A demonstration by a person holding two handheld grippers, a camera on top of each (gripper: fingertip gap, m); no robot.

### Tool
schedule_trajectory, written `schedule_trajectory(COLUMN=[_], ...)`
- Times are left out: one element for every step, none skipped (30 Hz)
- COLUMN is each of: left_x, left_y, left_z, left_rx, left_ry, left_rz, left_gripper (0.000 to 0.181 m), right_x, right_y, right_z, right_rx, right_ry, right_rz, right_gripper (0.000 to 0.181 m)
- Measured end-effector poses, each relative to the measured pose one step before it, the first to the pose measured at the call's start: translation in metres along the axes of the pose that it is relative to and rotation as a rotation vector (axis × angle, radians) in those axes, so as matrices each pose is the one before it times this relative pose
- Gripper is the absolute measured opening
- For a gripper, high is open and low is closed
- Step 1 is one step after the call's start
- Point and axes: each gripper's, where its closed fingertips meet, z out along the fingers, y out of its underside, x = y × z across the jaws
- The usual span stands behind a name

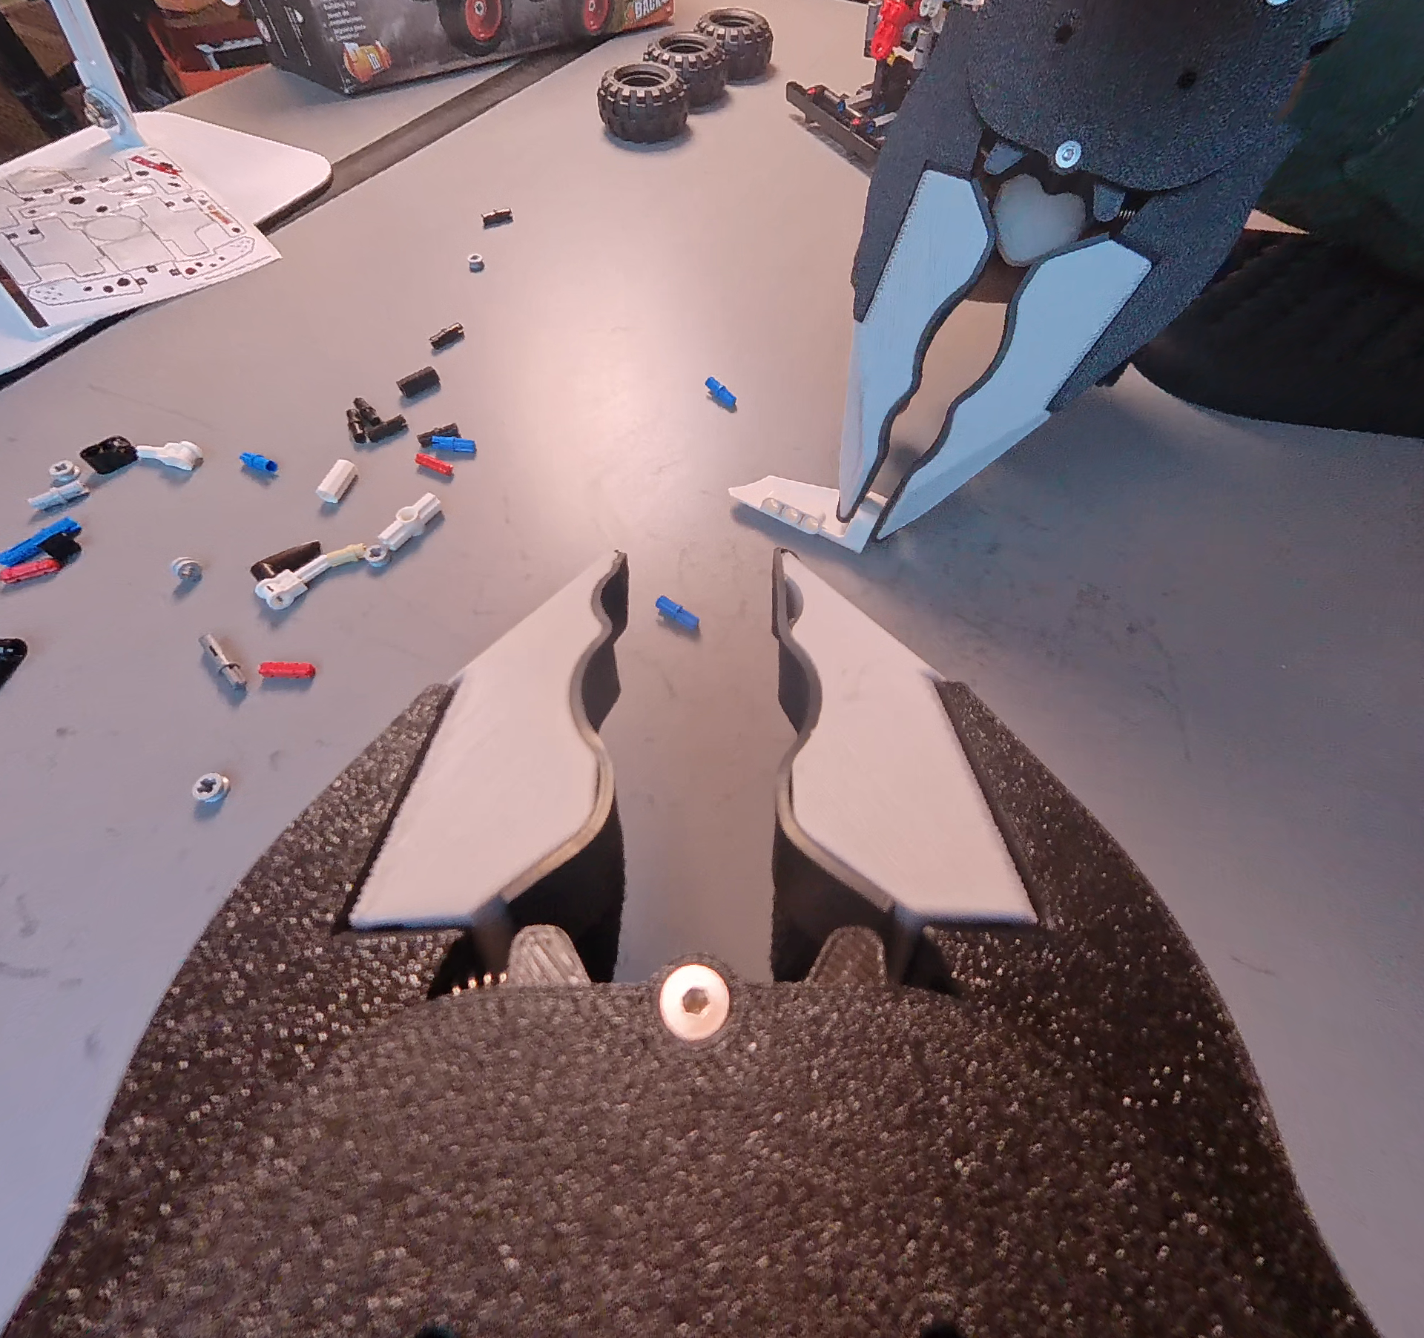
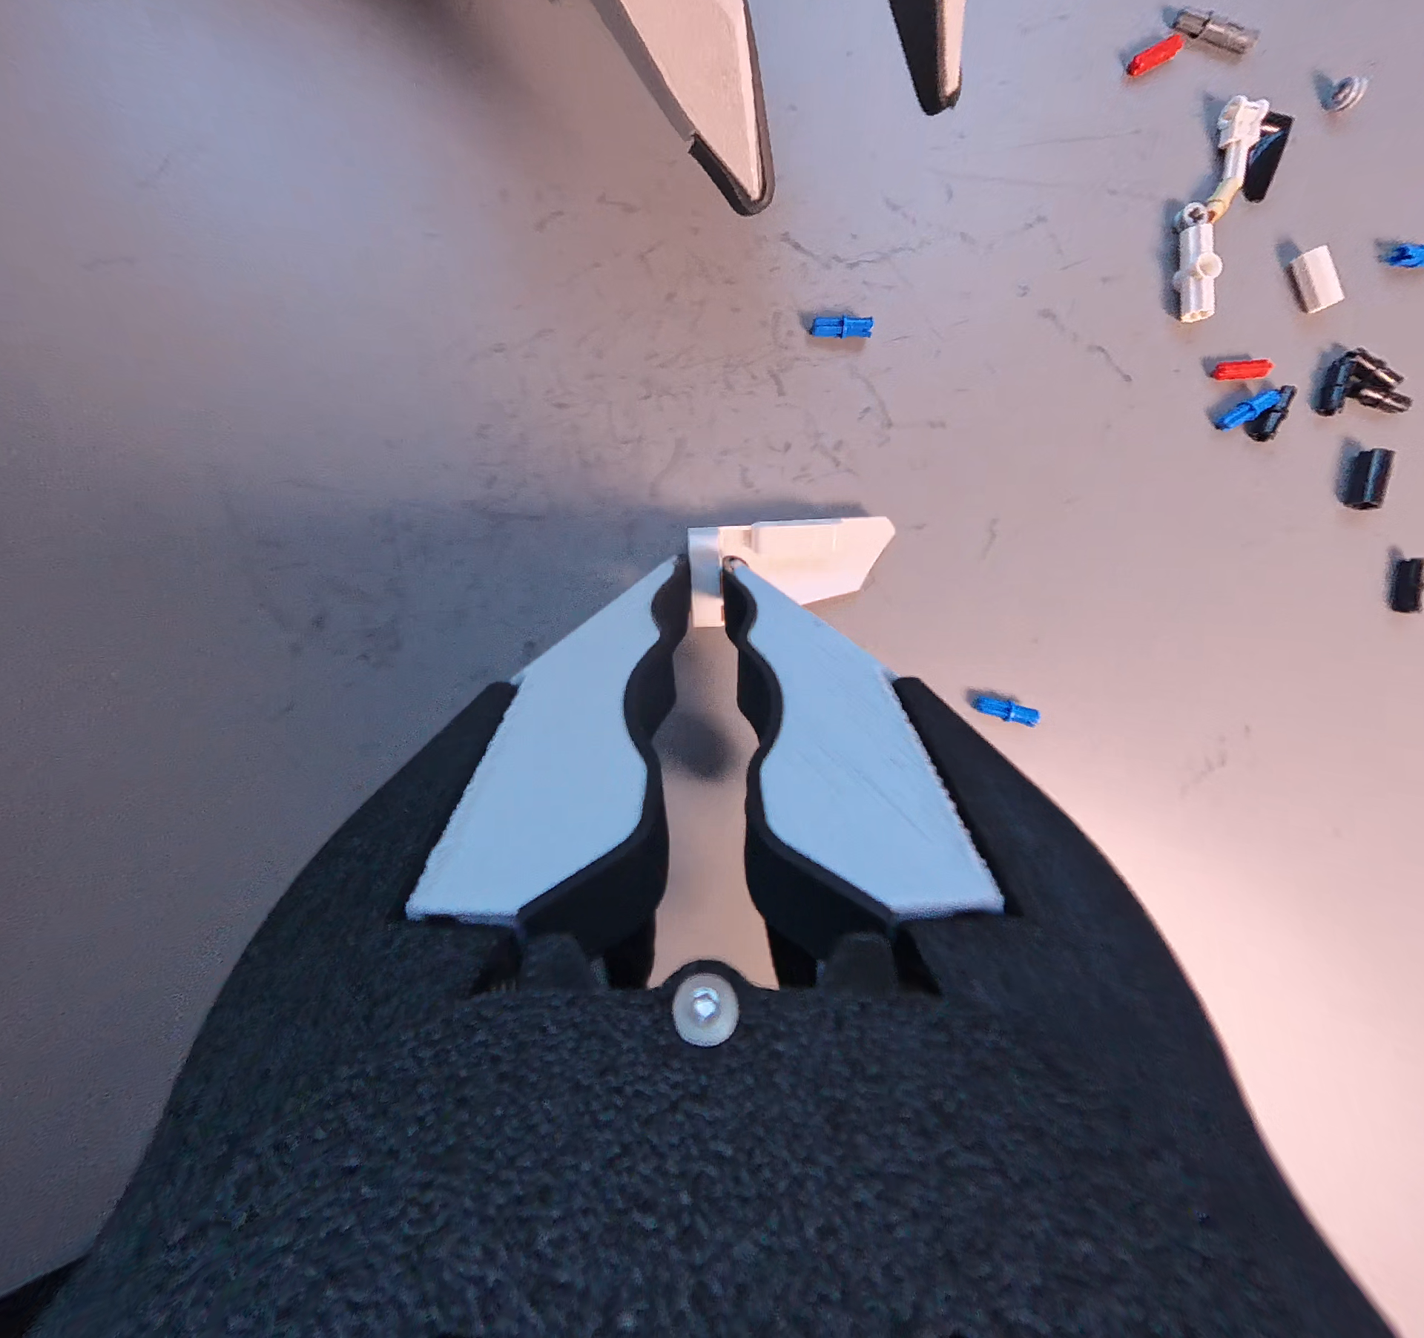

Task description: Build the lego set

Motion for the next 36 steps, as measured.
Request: schedule_trajectory(left_x=[0.00051, 0.00037, 0.00047, 0.00039, 0.00067, 0.00115, 0.00227, 0.0041, 0.00638, 0.0085, 0.00913, 0.00853, 0.0077, 0.00713, 0.00623, 0.00521, 0.00498, 0.00476, 0.00492, 0.00336, 0.001, -0.0013, -0.0011, -0.00083, -0.00023, 0.00012, 0.00048, 0.00083, 0.00029, 0.00003, -0.00014, -0.00059, -0.00119, -0.00106, -0.00225, -0.00457], left_y=[-0.00016, -0.00016, 0.00008, 0.00021, 0.0, -0.00027, -0.00067, -0.0014, -0.0022, -0.00386, -0.00643, -0.00864, -0.00934, -0.00847, -0.00691, -0.00488, -0.00321, -0.00262, -0.00234, -0.00269, -0.0024, -0.00103, 0.00001, -0.00051, -0.00088, -0.00134, -0.00159, -0.00198, -0.0024, -0.00317, -0.00326, -0.00234, -0.00176, -0.00049, 0.00154, 0.00275], left_z=[-0.0002, -0.00016, 0.00014, 0.00025, 0.00026, 0.00022, 0.00029, 0.00045, 0.00067, 0.00043, -0.0005, -0.0015, -0.00172, -0.00141, -0.00079, 0.00012, 0.00067, 0.00104, 0.00098, 0.00048, 0.00003, 0.00004, -0.00002, 0.00015, 0.00014, 0.00003, -0.00056, -0.00137, -0.0019, -0.00243, -0.00236, -0.00162, -0.00097, -0.0003, 0.00005, 0.00002], left_rx=[0.0014, 0.0012, -0.0004, -0.0012, -0.0004, 0.0013, 0.0028, 0.0046, 0.0058, 0.013, 0.0291, 0.0432, 0.0458, 0.0409, 0.0318, 0.021, 0.0127, 0.0106, 0.0115, 0.0159, 0.0169, 0.0083, 0.0021, 0.0048, 0.0066, 0.0091, 0.011, 0.0145, 0.0171, 0.0226, 0.0213, 0.0143, 0.0074, -0.0026, -0.0191, -0.0308], left_ry=[0.0019, 0.0025, 0.0048, 0.0059, 0.0077, 0.0106, 0.0167, 0.0284, 0.0461, 0.0638, 0.0656, 0.0518, 0.0393, 0.0339, 0.0299, 0.0264, 0.0272, 0.029, 0.0325, 0.0257, 0.0115, -0.0019, -0.0001, 0.0003, 0.0029, 0.006, 0.0089, 0.0135, 0.0119, 0.0127, 0.0131, 0.0103, 0.0054, 0.0023, -0.007, -0.0216], left_rz=[0.0008, 0.0001, -0.0019, -0.0032, -0.0036, -0.0021, 0.0006, -0.0011, -0.0081, -0.0158, -0.0125, 0.0023, 0.0111, 0.0098, 0.005, 0.0019, -0.0015, -0.0055, -0.0088, -0.0146, -0.0164, -0.0148, -0.0122, -0.0116, -0.0139, -0.0178, -0.0194, -0.0222, -0.0242, -0.0275, -0.0301, -0.0302, -0.0255, -0.0173, -0.0106, -0.0057], left_gripper=[0.037, 0.037, 0.037, 0.037, 0.039, 0.04, 0.043, 0.045, 0.049, 0.055, 0.059, 0.06, 0.061, 0.061, 0.061, 0.06, 0.057, 0.051, 0.045, 0.037, 0.033, 0.029, 0.026, 0.025, 0.023, 0.022, 0.02, 0.018, 0.016, 0.012, 0.009, 0.007, 0.007, 0.007, 0.007, 0.007], right_x=[-0.00192, -0.0025, -0.00275, -0.00316, -0.0036, -0.00307, -0.00271, -0.0017, -0.00107, -0.00224, -0.00271, -0.00323, -0.00366, -0.00404, -0.00433, -0.00468, -0.00285, -0.00053, -0.00125, -0.00025, 0.00005, 0.00004, 0.00038, 0.00052, 0.00017, -0.00018, 0.00015, 0.00055, 0.00199, 0.00361, 0.00544, 0.0057, 0.00553, 0.00431, 0.00258, 0.00244], right_y=[0.00125, 0.00063, -0.00157, -0.00266, -0.00331, -0.00437, -0.00532, -0.00593, -0.00652, -0.00786, -0.01183, -0.01429, -0.01418, -0.01371, -0.01284, -0.01056, -0.00719, -0.00405, -0.00324, -0.00368, -0.00325, -0.0027, -0.00208, -0.0014, -0.00167, -0.00169, -0.0013, -0.00063, 0.00017, 0.00082, 0.00155, 0.00302, 0.00442, 0.00464, 0.00568, 0.00588], right_z=[-0.00108, -0.00165, -0.00239, -0.00285, -0.00325, -0.00386, -0.00415, -0.00425, -0.00424, -0.00413, -0.00438, -0.00419, -0.00353, -0.00314, -0.00227, -0.00143, -0.00016, 0.00045, -0.00002, -0.0009, -0.00185, -0.00217, -0.00224, -0.0019, -0.00167, -0.00122, -0.00121, -0.00154, -0.00236, -0.00294, -0.00324, -0.00292, -0.00222, -0.00091, 0.00004, 0.00029], right_rx=[-0.0064, -0.0008, 0.0126, 0.0168, 0.019, 0.0268, 0.0335, 0.0351, 0.0367, 0.0424, 0.0694, 0.0898, 0.0952, 0.1009, 0.102, 0.0936, 0.0751, 0.0571, 0.0523, 0.051, 0.0417, 0.0326, 0.0242, 0.0179, 0.0201, 0.0209, 0.0176, 0.013, 0.005, -0.0003, -0.0068, -0.0175, -0.0242, -0.025, -0.0346, -0.0428], right_ry=[-0.0155, -0.0118, -0.0086, -0.012, -0.0177, -0.0133, -0.0101, -0.0065, -0.006, -0.021, -0.0327, -0.0455, -0.0543, -0.0571, -0.0559, -0.0566, -0.0453, -0.0286, -0.0314, -0.0217, -0.0167, -0.0101, -0.003, 0.0013, 0.0, -0.0011, 0.0029, 0.0099, 0.0222, 0.034, 0.0445, 0.0467, 0.0498, 0.0455, 0.0362, 0.0385], right_rz=[-0.02, -0.0366, -0.0434, -0.0335, -0.0259, -0.0315, -0.0384, -0.0382, -0.0313, -0.0134, 0.0159, 0.0478, 0.066, 0.069, 0.0665, 0.0651, 0.0602, 0.0498, 0.0394, 0.0392, 0.0334, 0.0255, 0.0166, 0.0139, 0.0144, 0.0177, 0.0144, 0.0035, -0.0054, -0.0113, -0.0138, -0.0181, -0.0274, -0.0327, -0.0292, -0.0317], right_gripper=[0.008, 0.008, 0.008, 0.008, 0.008, 0.008, 0.008, 0.008, 0.008, 0.008, 0.008, 0.007, 0.008, 0.008, 0.007, 0.007, 0.007, 0.007, 0.008, 0.008, 0.008, 0.008, 0.008, 0.008, 0.008, 0.009, 0.009, 0.009, 0.01, 0.01, 0.011, 0.009, 0.0, 0.0, 0.0, 0.0])
